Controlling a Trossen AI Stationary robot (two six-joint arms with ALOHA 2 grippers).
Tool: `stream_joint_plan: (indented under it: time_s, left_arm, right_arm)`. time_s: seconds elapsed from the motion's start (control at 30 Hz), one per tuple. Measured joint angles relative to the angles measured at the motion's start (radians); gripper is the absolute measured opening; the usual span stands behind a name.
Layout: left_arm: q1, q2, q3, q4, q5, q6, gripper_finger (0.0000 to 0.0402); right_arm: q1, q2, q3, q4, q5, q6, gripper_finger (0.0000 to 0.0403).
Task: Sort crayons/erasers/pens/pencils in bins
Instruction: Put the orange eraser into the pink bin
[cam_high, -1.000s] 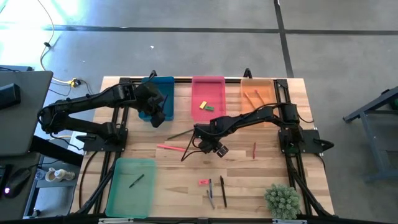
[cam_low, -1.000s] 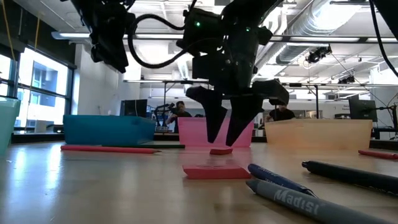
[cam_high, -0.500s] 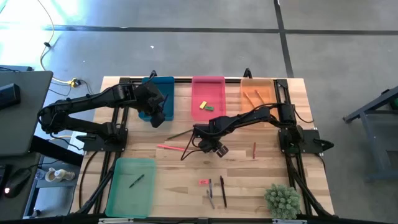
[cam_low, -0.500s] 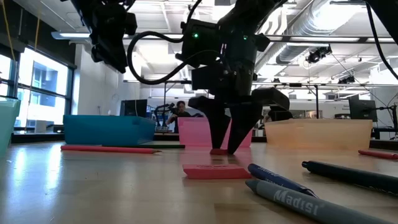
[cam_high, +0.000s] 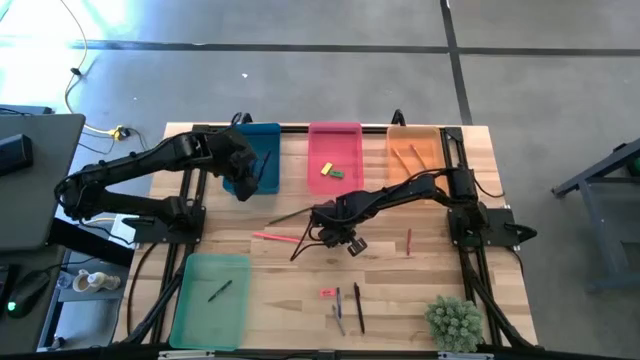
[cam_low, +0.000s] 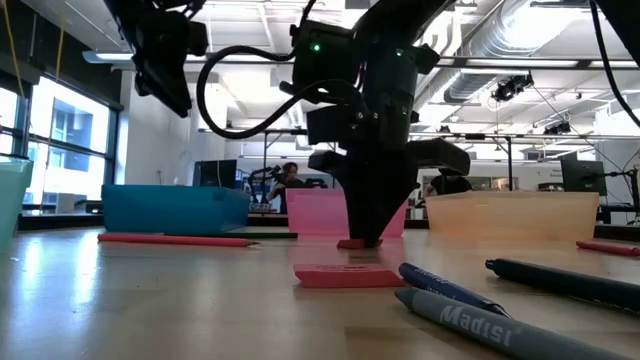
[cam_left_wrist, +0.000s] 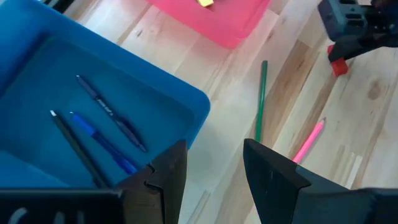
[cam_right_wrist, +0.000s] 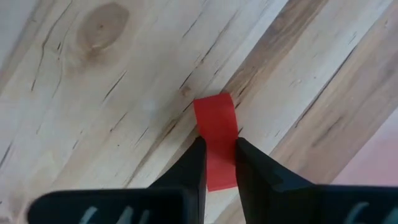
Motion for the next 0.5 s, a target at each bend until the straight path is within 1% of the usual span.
stream_joint_plan:
  time_s: [0.1, 0.33, 0.5]
  left_arm:
    - [0.009, -0.027, 0.0, -0.007, 0.0, 0.008, 0.0145]
    - [0.012, -0.088, 0.0, -0.007, 0.002, 0.024, 0.0145]
    - [0.012, -0.114, 0.0, -0.008, -0.005, 0.056, 0.0145]
  right_arm:
    - [0.009, -0.001, -0.001, 0.001, 0.009, 0.006, 0.0048]
    - [0.011, -0.021, -0.004, 0.011, 0.031, 0.146, 0.0046]
    - [-0.007, -0.052, -0.005, 0.019, 0.051, 0.222, 0.0046]
